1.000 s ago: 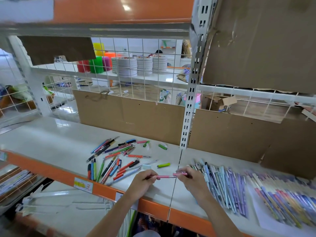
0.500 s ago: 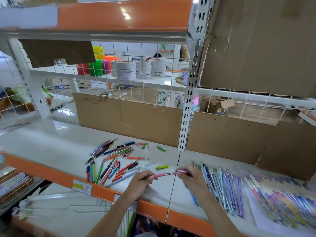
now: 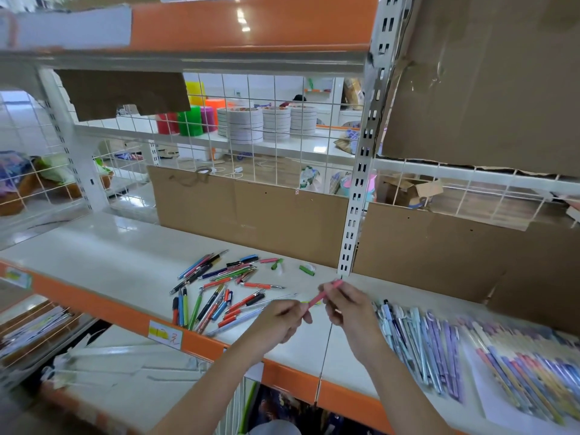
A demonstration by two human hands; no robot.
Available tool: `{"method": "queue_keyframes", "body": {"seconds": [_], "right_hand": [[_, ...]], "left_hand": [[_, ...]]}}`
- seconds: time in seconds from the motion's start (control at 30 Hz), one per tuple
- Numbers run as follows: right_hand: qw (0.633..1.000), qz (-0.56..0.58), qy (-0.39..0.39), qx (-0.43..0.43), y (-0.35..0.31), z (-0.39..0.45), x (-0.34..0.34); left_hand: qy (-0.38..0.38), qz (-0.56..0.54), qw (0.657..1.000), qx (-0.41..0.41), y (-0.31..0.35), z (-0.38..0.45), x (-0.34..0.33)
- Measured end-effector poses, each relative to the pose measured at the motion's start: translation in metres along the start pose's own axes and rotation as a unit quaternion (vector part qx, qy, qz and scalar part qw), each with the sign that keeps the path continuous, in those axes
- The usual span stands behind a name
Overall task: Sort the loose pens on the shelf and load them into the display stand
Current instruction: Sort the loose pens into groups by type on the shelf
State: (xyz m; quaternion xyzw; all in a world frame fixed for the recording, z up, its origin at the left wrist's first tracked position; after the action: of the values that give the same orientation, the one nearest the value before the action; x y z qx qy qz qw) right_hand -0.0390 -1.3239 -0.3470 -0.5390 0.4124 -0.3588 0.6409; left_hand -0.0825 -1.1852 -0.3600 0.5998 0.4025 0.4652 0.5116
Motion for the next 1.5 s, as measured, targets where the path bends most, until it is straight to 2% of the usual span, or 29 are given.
{"method": "queue_keyframes", "body": {"seconds": [0.07, 0.13, 0.3, 0.37, 0.43, 0.5, 0.57, 0.7, 0.77, 0.83, 0.87, 0.97, 1.07, 1.17, 1.23, 1.37, 1.43, 1.5], "right_hand": [[0.999, 0.014, 0.035, 0.038, -0.007, 0.0, -0.012], [0.996, 0.048, 0.064, 0.044, -0.009, -0.001, -0.024], [0.993, 0.075, 0.09, -0.006, 0.0, 0.0, -0.045], [0.993, 0.044, 0.098, -0.051, 0.01, 0.003, -0.044], [0.986, 0.036, 0.114, -0.118, 0.027, 0.006, -0.037], [0.973, 0.045, 0.128, -0.186, 0.044, 0.007, -0.029], [0.965, 0.017, 0.127, -0.228, 0.056, 0.007, -0.023], [0.968, -0.013, 0.082, -0.235, 0.061, 0.013, -0.023], [0.976, -0.046, 0.06, -0.206, 0.054, 0.021, -0.021], [0.969, -0.171, 0.048, -0.169, 0.048, 0.031, -0.013], [0.951, -0.266, 0.04, -0.151, 0.045, 0.036, -0.007], [0.85, -0.5, -0.018, -0.165, 0.053, 0.044, 0.011], [0.762, -0.615, -0.044, -0.198, 0.056, 0.046, 0.024], [0.72, -0.666, -0.024, -0.196, 0.05, 0.05, 0.024], [0.718, -0.677, -0.039, -0.157, 0.049, 0.057, 0.011], [0.772, -0.621, -0.127, -0.043, 0.053, 0.08, -0.041], [0.775, -0.604, -0.187, 0.009, 0.057, 0.091, -0.075], [0.761, -0.601, -0.24, 0.046, 0.066, 0.097, -0.109]], "left_hand": [[0.041, 0.032, 0.998, -0.019, 0.012, 0.001, 0.003], [0.104, 0.119, 0.987, -0.041, 0.015, 0.001, 0.004], [0.246, 0.209, 0.943, -0.086, -0.009, -0.007, -0.008], [0.291, 0.277, 0.91, -0.103, -0.02, -0.011, -0.011], [0.304, 0.397, 0.858, -0.114, -0.028, -0.011, -0.011], [0.275, 0.517, 0.804, -0.103, -0.032, -0.008, -0.012], [0.257, 0.583, 0.764, -0.099, -0.031, -0.005, -0.012], [0.192, 0.598, 0.774, -0.084, -0.028, 0.006, -0.003], [0.154, 0.569, 0.804, -0.077, -0.032, 0.008, 0.001], [0.137, 0.52, 0.843, -0.023, -0.041, 0.012, 0.017], [0.132, 0.505, 0.853, -0.013, -0.046, 0.011, 0.026], [0.156, 0.468, 0.869, 0.024, -0.062, 0.01, 0.058], [0.201, 0.449, 0.868, 0.073, -0.074, 0.009, 0.094], [0.242, 0.434, 0.863, 0.088, -0.084, 0.007, 0.118], [0.274, 0.415, 0.864, 0.079, -0.09, 0.005, 0.123], [0.396, 0.322, 0.858, 0.05, -0.091, -0.007, 0.122], [0.424, 0.3, 0.854, 0.038, -0.09, -0.01, 0.123], [0.435, 0.298, 0.849, 0.033, -0.089, -0.012, 0.123]]}}
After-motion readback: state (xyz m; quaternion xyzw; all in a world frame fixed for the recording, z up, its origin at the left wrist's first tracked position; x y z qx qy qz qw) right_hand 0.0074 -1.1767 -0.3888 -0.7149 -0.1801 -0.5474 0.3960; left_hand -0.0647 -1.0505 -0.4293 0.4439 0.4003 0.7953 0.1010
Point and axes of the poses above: each hand's wrist, its own z-axis towards the middle knuckle, its own x-axis out of the back of the hand, y = z × x, the point moved 4 cm from there along z, towards the middle knuckle, and after that the axes turned 10 degrees about -y, right-handed, at the moved point
